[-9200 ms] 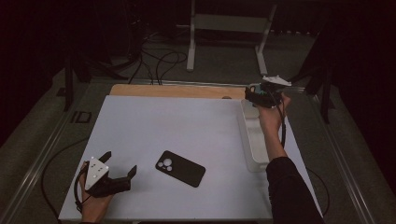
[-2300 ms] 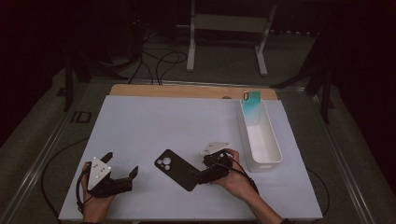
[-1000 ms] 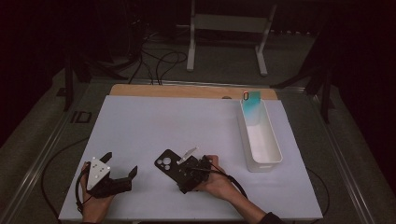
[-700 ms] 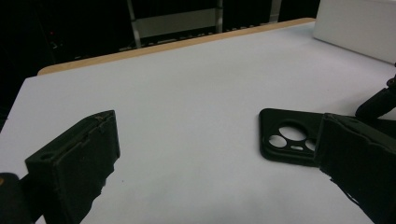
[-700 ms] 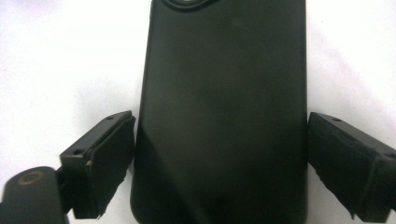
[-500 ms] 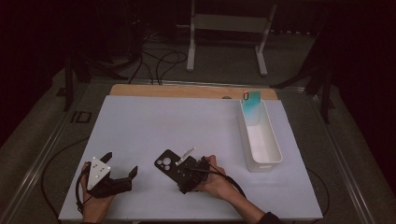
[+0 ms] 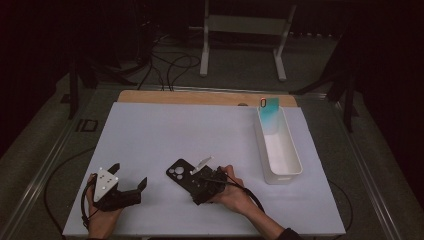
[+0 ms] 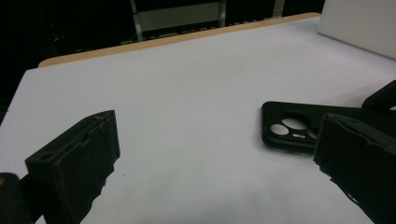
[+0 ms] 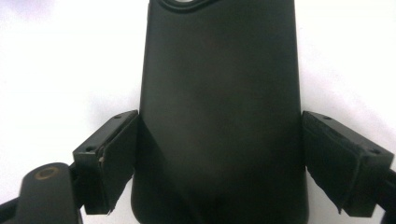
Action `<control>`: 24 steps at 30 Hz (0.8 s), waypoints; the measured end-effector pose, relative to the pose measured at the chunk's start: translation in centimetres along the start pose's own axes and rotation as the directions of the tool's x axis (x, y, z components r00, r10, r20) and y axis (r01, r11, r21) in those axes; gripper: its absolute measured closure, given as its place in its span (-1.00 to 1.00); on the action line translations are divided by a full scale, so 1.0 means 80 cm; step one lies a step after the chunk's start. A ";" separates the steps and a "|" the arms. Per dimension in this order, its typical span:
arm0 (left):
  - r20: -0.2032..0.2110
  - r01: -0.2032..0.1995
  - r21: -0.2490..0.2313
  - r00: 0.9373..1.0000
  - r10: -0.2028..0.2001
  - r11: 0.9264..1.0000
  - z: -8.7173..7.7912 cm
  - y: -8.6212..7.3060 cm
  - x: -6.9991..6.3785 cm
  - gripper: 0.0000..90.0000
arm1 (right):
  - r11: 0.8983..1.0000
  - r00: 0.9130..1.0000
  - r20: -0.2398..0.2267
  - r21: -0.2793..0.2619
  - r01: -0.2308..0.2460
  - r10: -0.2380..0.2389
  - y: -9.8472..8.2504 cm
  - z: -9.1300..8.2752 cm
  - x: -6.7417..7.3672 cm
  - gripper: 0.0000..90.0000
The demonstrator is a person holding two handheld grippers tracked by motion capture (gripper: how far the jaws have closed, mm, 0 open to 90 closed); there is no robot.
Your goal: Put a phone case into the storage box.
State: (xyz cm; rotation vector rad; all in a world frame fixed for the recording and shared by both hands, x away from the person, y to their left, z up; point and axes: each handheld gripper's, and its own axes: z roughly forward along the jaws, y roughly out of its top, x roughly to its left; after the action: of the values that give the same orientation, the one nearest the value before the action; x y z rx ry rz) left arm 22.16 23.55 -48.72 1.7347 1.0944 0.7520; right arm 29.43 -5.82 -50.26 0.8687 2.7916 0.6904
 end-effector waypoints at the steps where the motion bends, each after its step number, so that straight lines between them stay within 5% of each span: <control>1: 0.000 0.002 0.000 1.000 -0.002 1.000 0.000 0.000 0.000 -0.98 | 1.000 1.000 -0.003 -0.009 -0.005 0.005 0.000 -0.002 -0.001 -0.67; 12: 0.028 0.035 0.003 0.999 -0.035 0.999 -0.001 0.009 -0.007 -0.98 | 0.995 0.998 -0.011 -0.083 -0.060 0.060 -0.003 -0.023 -0.013 -0.67; 24: 0.075 0.063 0.013 0.995 -0.064 0.998 -0.007 0.035 -0.017 -0.99 | 0.972 0.992 -0.010 -0.196 -0.129 0.129 -0.011 -0.057 -0.031 -0.67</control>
State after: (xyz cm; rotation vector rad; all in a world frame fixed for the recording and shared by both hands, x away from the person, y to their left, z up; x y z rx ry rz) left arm 22.05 22.03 -45.95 1.7151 1.0986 0.6374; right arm 29.86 -9.59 -46.63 1.0159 2.6240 0.9648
